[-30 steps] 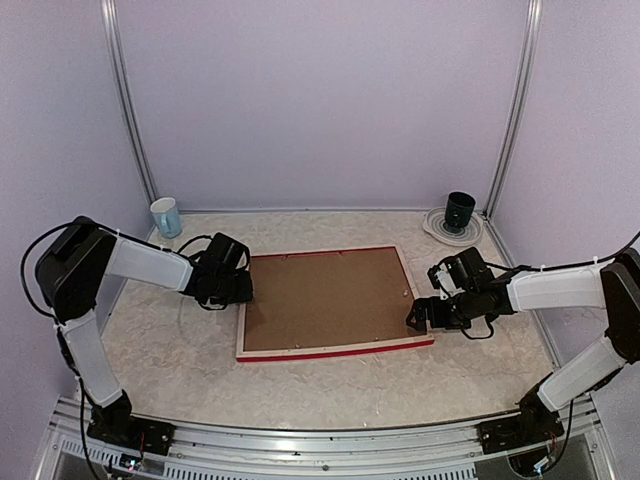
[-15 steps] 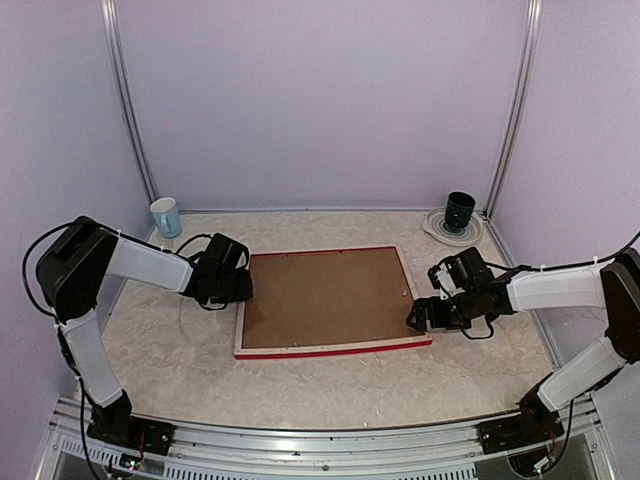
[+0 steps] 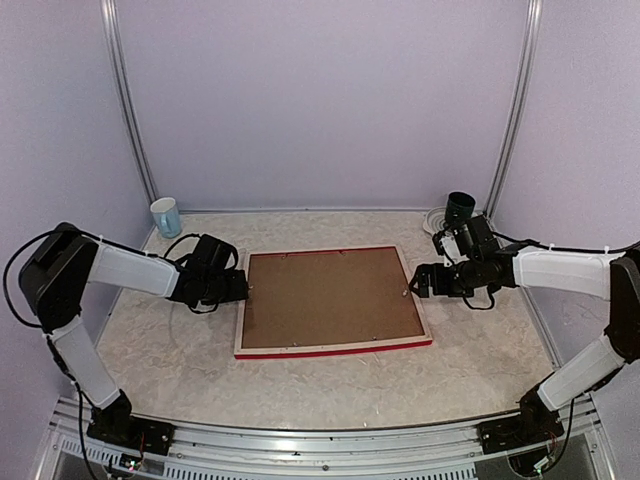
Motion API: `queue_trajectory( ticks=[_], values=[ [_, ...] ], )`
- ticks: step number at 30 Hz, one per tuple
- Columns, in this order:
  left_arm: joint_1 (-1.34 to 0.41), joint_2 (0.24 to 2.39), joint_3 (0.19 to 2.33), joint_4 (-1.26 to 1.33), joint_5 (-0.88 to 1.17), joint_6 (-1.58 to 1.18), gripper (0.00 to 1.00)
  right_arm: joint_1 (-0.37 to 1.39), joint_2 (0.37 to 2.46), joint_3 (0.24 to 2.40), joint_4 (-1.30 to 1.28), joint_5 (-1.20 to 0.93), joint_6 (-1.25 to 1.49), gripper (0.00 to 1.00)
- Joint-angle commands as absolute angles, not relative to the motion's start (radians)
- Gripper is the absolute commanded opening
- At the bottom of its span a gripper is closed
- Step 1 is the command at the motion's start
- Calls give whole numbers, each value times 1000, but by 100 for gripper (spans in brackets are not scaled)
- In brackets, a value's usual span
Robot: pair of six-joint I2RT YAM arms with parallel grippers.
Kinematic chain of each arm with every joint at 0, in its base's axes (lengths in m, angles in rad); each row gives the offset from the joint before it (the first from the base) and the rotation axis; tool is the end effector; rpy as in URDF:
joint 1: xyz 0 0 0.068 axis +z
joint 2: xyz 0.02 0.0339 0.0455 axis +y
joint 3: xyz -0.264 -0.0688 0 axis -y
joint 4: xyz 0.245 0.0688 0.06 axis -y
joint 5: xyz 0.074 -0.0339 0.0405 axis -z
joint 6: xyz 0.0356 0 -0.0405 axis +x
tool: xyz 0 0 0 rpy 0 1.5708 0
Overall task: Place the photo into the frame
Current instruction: Press the fastener onto the backboard.
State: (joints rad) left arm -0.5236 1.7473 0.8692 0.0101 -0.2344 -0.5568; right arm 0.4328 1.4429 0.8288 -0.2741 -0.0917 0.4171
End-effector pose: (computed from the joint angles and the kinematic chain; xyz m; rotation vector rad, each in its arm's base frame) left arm 0.2979 -0.1624 0.1403 -0.1444 2.4137 -0.2116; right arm 0.2621 0.1247 0.1983 -0.0607 2.5149 0.4735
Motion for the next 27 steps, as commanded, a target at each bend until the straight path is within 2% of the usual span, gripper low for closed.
queue_trajectory(
  ticks=[1, 8, 14, 25, 27],
  values=[
    [-518, 1667, 787, 139, -210, -546, 67, 401, 1488, 906, -298, -69, 395, 99],
    [-518, 1681, 755, 201, -169, -511, 74, 400, 1658, 1004, -270, -22, 398, 99],
    [-518, 1705, 739, 230, -157, -511, 74, 400, 1767, 1033, -214, -8, 418, 98],
    [-517, 1742, 759, 219, -135, -509, 74, 400, 1816, 1013, -184, -12, 428, 77],
    [-515, 1744, 760, 219, -135, -509, 74, 400, 1820, 1013, -182, -14, 427, 76]
  ],
)
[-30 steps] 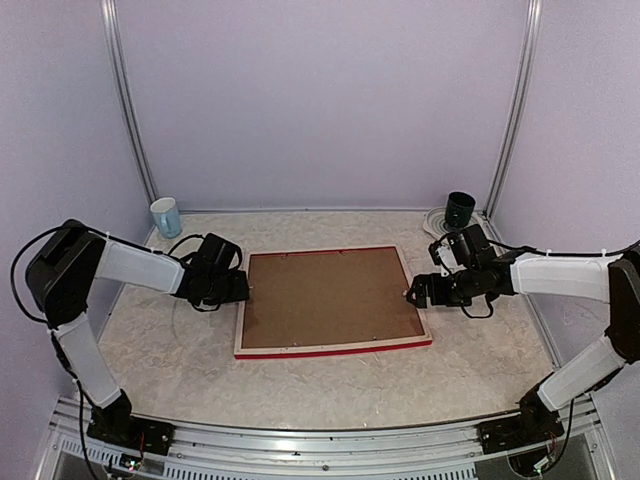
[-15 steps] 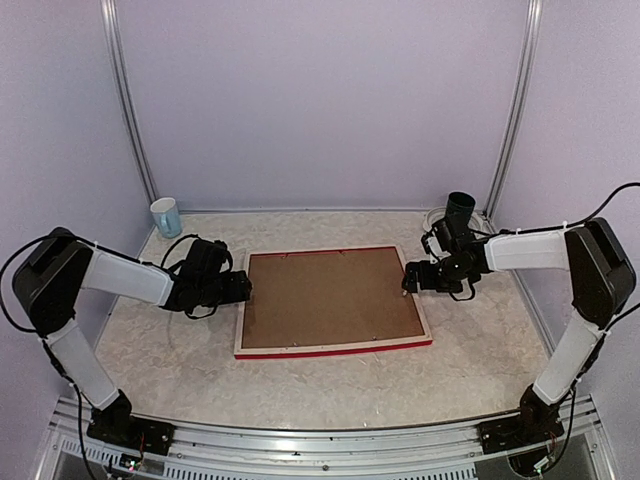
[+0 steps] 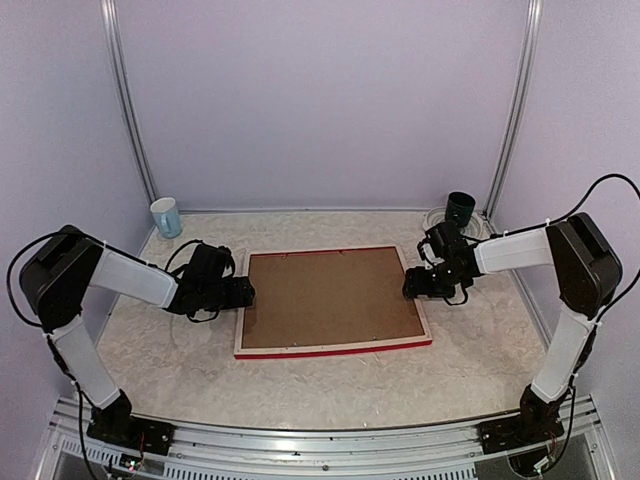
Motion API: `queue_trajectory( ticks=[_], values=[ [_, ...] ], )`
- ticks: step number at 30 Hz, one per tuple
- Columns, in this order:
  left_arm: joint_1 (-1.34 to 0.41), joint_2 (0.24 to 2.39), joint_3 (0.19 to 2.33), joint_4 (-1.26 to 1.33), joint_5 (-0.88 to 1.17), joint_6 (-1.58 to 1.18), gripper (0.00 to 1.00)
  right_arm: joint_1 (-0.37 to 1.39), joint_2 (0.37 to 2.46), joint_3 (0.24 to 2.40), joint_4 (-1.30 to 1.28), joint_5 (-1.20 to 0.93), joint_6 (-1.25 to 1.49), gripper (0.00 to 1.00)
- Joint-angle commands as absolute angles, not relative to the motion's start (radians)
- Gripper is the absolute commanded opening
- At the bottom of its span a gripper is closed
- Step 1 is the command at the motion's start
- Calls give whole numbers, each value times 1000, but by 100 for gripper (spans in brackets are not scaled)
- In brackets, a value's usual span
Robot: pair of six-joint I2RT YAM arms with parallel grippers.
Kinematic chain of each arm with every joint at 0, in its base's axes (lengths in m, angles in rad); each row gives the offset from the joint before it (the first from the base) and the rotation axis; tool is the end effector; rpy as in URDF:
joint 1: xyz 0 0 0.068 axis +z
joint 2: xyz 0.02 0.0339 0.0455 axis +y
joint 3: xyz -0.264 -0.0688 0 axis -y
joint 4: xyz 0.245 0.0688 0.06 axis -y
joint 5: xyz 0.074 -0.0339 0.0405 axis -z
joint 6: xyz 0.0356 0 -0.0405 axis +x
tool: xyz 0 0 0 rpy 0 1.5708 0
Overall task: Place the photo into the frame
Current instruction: Press the fastener onto the backboard.
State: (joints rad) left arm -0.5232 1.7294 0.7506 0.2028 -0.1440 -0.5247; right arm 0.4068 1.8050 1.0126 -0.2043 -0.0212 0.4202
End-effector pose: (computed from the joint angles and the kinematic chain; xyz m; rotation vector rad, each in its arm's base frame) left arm 0.2851 -0.1585 0.1279 -0.0733 2.3624 -0.3486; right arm 0.3262 0.1414 0.1459 0.0093 2.6042 0.3342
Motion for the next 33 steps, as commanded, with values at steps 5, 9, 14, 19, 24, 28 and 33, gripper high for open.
queue_trajectory(
  ticks=[5, 9, 14, 19, 24, 28, 33],
  values=[
    [-510, 1756, 765, 216, -126, -509, 73, 400, 1860, 1039, -210, -22, 420, 73],
    [-506, 1760, 767, 213, -119, -512, 73, 403, 1884, 1051, -234, -33, 406, 69],
    [-505, 1765, 769, 213, -112, -514, 73, 418, 1875, 1043, -260, -8, 396, 66],
    [-501, 1769, 772, 212, -106, -515, 73, 420, 1874, 1034, -286, -8, 386, 59],
    [-491, 1771, 770, 211, -96, -521, 73, 426, 1863, 1023, -312, 29, 377, 60],
    [-491, 1776, 772, 210, -93, -523, 73, 426, 1851, 1015, -328, 44, 376, 60],
    [-488, 1781, 774, 205, -91, -525, 72, 427, 1831, 1009, -350, 59, 375, 60]
  ],
)
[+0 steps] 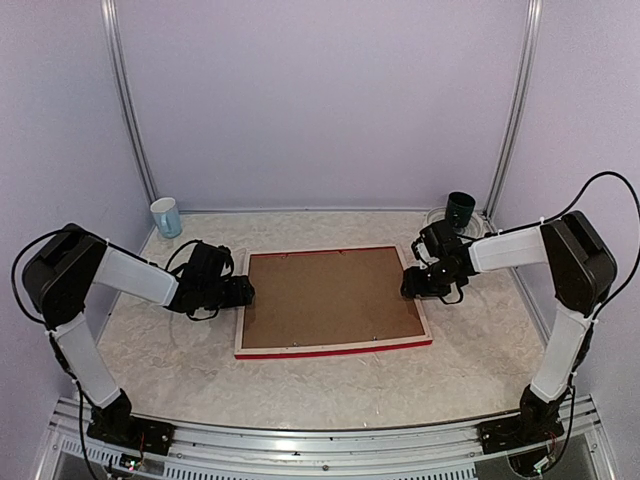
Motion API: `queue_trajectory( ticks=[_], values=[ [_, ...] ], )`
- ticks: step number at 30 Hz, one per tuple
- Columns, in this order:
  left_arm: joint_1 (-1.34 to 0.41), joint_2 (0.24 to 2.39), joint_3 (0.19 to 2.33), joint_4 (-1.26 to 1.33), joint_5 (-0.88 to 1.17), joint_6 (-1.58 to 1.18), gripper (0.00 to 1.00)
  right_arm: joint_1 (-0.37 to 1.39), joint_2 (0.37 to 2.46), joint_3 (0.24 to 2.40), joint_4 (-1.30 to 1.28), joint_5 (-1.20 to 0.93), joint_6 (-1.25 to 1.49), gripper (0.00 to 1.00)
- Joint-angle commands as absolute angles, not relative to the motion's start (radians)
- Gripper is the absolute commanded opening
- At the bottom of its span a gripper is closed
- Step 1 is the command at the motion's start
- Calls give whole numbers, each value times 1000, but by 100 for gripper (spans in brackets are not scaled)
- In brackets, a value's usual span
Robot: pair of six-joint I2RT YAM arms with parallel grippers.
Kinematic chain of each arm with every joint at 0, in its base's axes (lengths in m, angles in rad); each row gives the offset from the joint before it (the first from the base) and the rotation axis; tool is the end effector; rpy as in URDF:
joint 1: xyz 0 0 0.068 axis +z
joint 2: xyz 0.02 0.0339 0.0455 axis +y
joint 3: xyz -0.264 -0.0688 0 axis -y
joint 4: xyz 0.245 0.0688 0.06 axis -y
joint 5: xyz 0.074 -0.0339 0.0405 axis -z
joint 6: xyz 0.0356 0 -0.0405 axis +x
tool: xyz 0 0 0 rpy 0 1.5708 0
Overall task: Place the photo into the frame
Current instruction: Press the fastener onto the backboard.
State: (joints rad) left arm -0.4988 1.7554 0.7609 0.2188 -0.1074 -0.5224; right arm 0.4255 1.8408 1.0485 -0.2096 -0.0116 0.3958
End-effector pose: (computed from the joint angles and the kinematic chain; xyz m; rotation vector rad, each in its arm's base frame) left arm 0.2919 -0.1547 0.1237 -0.0815 2.3710 -0.3755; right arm 0.3316 0.1507 0.1433 -0.0431 2.6061 0.3181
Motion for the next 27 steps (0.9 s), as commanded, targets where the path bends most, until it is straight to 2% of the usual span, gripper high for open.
queue_trajectory(
  ticks=[1, 20, 27],
  values=[
    [-488, 1782, 776, 203, -91, -525, 72, 426, 1827, 1008, -353, 64, 376, 60],
    [-486, 1804, 787, 184, -100, -532, 70, 426, 1861, 1051, -394, 162, 345, 58],
    [-486, 1824, 797, 170, -105, -534, 67, 426, 1890, 1064, -366, 121, 335, 42]
  ],
)
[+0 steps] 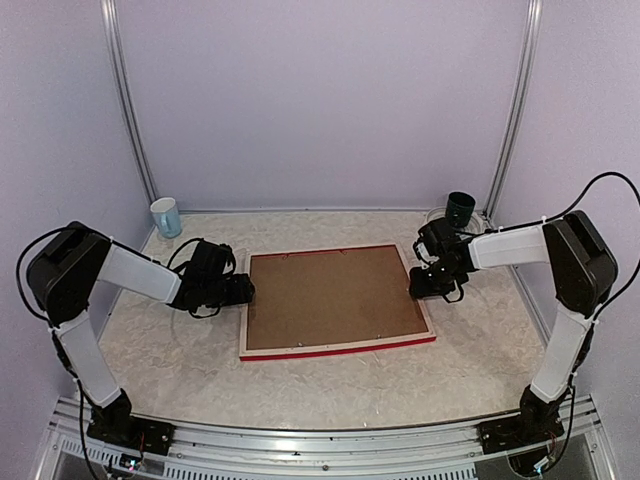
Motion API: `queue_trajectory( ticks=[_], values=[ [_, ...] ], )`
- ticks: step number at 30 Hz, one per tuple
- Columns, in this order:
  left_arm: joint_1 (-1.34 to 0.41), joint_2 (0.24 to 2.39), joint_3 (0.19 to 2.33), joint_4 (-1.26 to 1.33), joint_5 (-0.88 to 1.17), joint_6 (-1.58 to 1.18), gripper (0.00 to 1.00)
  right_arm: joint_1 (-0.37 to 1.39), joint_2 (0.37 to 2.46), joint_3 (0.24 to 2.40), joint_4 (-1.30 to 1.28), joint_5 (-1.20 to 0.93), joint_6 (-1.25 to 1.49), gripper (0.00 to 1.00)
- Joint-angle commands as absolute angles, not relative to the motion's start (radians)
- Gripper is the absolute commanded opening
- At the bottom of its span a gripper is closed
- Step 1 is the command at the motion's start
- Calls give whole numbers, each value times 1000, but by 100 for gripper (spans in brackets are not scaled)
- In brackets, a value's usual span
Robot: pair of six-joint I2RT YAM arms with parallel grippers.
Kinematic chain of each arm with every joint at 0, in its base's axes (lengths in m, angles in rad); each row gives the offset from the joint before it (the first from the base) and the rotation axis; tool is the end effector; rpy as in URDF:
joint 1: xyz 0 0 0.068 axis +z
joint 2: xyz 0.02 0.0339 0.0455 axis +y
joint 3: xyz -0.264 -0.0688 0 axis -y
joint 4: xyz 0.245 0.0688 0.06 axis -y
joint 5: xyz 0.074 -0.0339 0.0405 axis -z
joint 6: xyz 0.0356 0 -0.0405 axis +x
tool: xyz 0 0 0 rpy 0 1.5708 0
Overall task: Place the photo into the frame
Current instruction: Press the fastener onto the backboard.
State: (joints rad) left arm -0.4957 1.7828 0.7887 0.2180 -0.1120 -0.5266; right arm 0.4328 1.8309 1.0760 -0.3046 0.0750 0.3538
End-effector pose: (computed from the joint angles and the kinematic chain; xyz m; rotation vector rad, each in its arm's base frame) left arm 0.2988 -0.1570 0.1223 -0.0924 2.3697 -0.3708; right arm 0.3289 0.1490 0.1489 -0.0783 2.6350 0.1727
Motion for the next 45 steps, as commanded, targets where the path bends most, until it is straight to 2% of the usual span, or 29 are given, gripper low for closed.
queue_trajectory(
  ticks=[1, 4, 11, 19, 24, 29, 39, 45],
  values=[
    [-486, 1825, 800, 166, -110, -535, 67, 427, 1895, 1066, -364, 114, 332, 40],
    [-486, 1833, 806, 157, -114, -535, 66, 426, 1903, 1068, -363, 90, 328, 30],
    [-486, 1856, 826, 124, -133, -530, 61, 426, 1909, 1081, -382, 52, 297, 29],
    [-486, 1883, 841, 104, -143, -523, 46, 426, 1932, 1110, -441, 143, 253, 45],
    [-486, 1886, 845, 96, -155, -520, 45, 426, 1913, 1158, -467, 101, 210, 57],
    [-481, 1885, 851, 80, -178, -513, 45, 426, 1941, 1227, -532, 24, 147, 61],
    [-459, 1880, 848, 69, -192, -512, 41, 417, 1956, 1259, -577, -27, 100, 56],
    [-453, 1876, 849, 63, -209, -512, 40, 418, 1967, 1287, -595, -26, 78, 45]
  ],
)
